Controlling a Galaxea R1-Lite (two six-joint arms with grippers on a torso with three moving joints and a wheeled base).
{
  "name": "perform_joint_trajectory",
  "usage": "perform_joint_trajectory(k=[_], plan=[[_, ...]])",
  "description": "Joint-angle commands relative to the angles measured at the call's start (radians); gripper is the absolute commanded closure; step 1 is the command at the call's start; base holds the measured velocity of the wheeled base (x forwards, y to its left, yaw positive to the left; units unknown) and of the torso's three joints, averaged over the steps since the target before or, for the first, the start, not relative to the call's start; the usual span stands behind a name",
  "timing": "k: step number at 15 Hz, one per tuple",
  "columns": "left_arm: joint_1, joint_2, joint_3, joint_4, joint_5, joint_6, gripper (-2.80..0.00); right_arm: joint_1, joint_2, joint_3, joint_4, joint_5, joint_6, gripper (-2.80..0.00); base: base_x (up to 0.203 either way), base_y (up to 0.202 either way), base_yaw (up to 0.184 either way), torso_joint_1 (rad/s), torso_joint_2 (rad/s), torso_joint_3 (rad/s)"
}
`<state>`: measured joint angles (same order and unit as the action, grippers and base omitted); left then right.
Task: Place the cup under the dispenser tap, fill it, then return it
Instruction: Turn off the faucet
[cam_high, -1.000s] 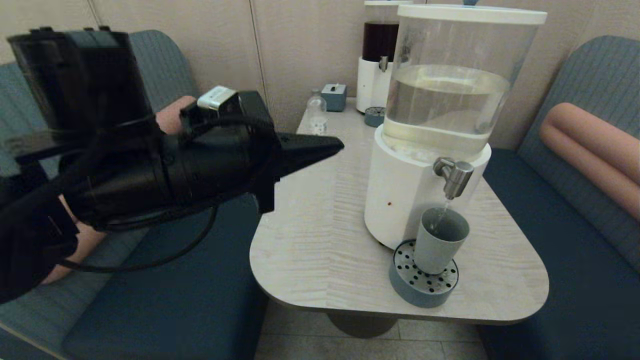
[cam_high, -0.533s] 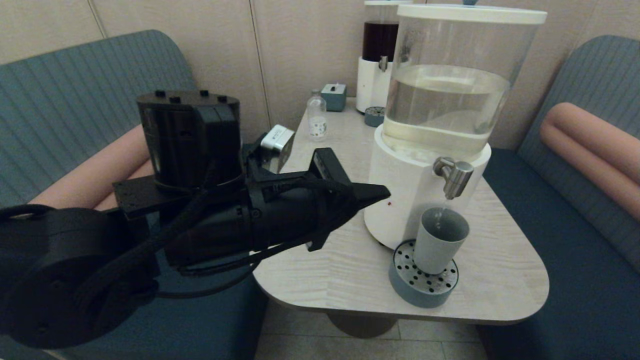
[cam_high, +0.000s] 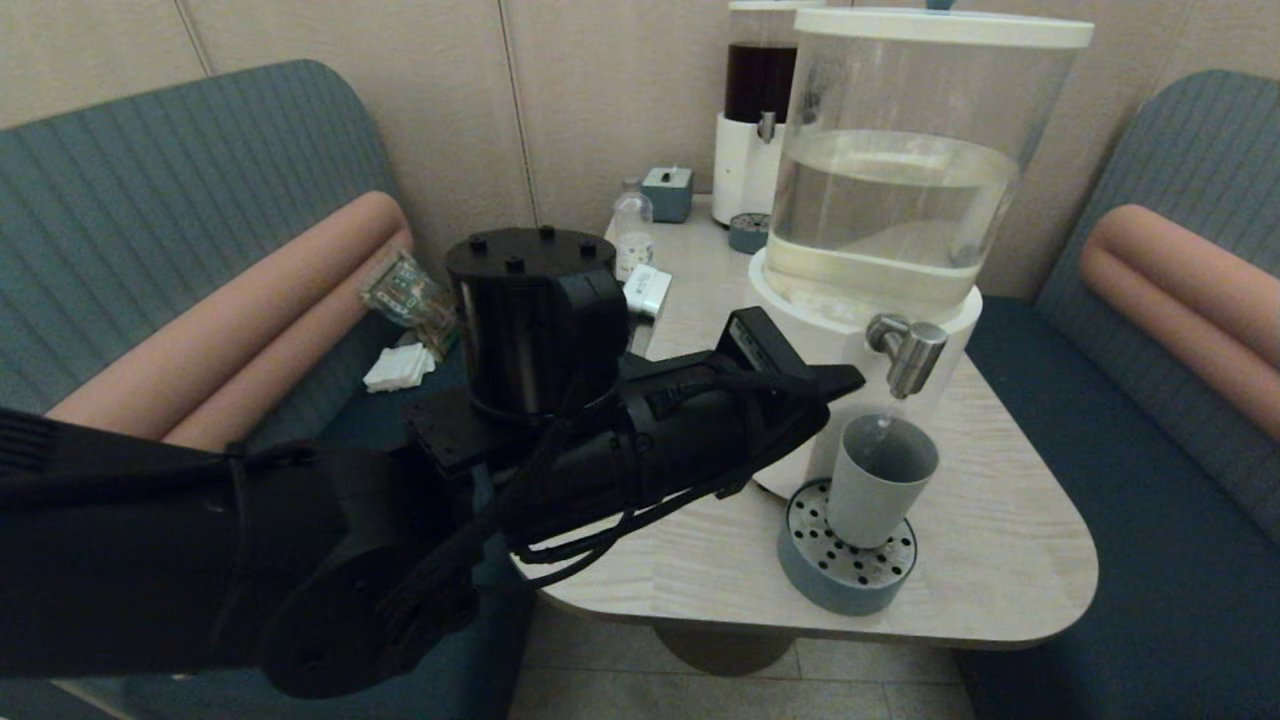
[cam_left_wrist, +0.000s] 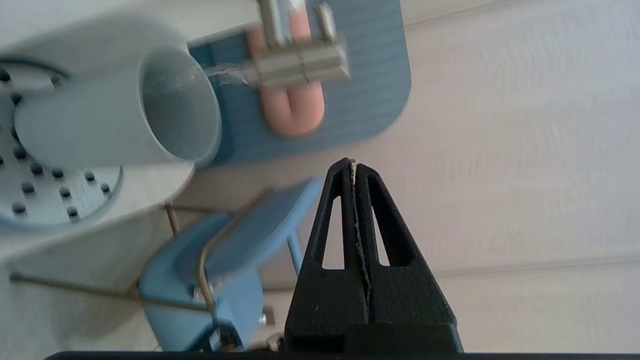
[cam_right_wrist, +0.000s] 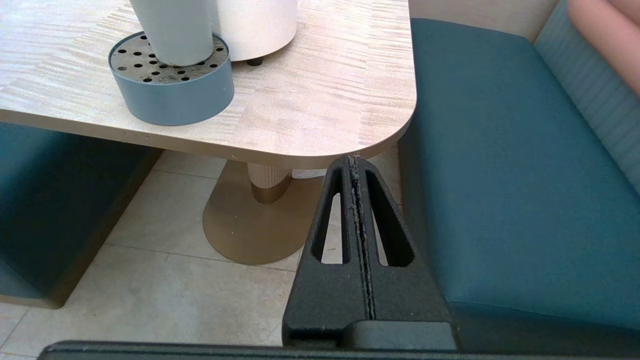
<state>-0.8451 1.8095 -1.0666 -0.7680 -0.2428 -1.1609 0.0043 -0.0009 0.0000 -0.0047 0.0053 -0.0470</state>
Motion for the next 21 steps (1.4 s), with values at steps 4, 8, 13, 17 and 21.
perform_joint_trajectory(k=[4, 8, 13, 17, 21], plan=[[0.0, 0.119, -0.026, -0.148, 0.043, -0.002, 0.0, 0.0, -0.001, 0.003, 0.0, 0.001, -0.001, 0.0, 0.0, 0.0, 0.0, 0.0, 0.0, 0.0], [0.0, 0.121, -0.047, -0.149, 0.045, -0.005, 0.0, 0.002, -0.001, 0.003, -0.001, 0.001, -0.001, 0.0, 0.0, 0.0, 0.0, 0.0, 0.0, 0.0], [0.001, 0.15, -0.057, -0.241, 0.058, -0.006, 0.0, 0.0, -0.001, 0.003, 0.0, 0.001, -0.001, 0.0, 0.0, 0.0, 0.0, 0.0, 0.0, 0.0], [0.003, 0.183, -0.092, -0.267, 0.099, -0.008, 0.0, 0.0, -0.001, 0.003, -0.001, 0.001, -0.001, 0.0, 0.0, 0.0, 0.0, 0.0, 0.0, 0.0], [0.002, 0.203, -0.092, -0.267, 0.096, -0.008, 0.0, 0.0, -0.001, 0.004, -0.001, 0.001, -0.001, 0.0, 0.0, 0.0, 0.0, 0.0, 0.0, 0.0]])
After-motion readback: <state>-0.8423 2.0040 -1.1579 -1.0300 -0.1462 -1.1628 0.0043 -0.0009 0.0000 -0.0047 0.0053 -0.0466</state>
